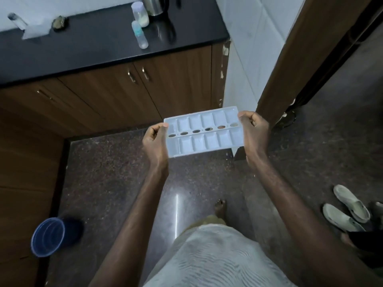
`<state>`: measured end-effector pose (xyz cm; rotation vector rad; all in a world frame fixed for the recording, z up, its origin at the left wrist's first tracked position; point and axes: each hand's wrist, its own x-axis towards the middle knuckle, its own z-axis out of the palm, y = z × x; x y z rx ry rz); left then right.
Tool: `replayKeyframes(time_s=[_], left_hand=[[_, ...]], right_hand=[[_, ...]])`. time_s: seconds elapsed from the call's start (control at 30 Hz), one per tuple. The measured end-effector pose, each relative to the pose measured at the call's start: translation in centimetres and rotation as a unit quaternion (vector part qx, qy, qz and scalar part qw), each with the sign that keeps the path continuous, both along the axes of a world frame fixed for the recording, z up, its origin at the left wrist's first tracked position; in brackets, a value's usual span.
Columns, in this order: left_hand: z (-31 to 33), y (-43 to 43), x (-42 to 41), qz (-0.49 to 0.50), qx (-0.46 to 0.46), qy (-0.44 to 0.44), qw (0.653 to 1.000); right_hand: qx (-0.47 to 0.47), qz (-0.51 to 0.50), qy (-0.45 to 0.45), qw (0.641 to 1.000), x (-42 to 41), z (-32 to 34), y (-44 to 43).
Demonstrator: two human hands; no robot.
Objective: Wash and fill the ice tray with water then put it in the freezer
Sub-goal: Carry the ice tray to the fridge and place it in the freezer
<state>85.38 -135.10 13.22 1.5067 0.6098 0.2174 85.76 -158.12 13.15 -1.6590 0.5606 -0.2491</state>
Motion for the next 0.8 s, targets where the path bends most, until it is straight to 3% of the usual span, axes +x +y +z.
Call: replayKeyframes(time_s=[0.43,0.8], left_hand=[[2.0,-11.0,7.2,-0.003,0.009,0.004,1.0],[2.9,-22.7,6.8,0.033,-0.015,0.009,0.999]], right_hand=[[0.025,-0.006,-0.012,1.0,7.3,1.6,-11.3],[0.013,0.044,-0.016,0.999,8.4,2.4,-23.0]])
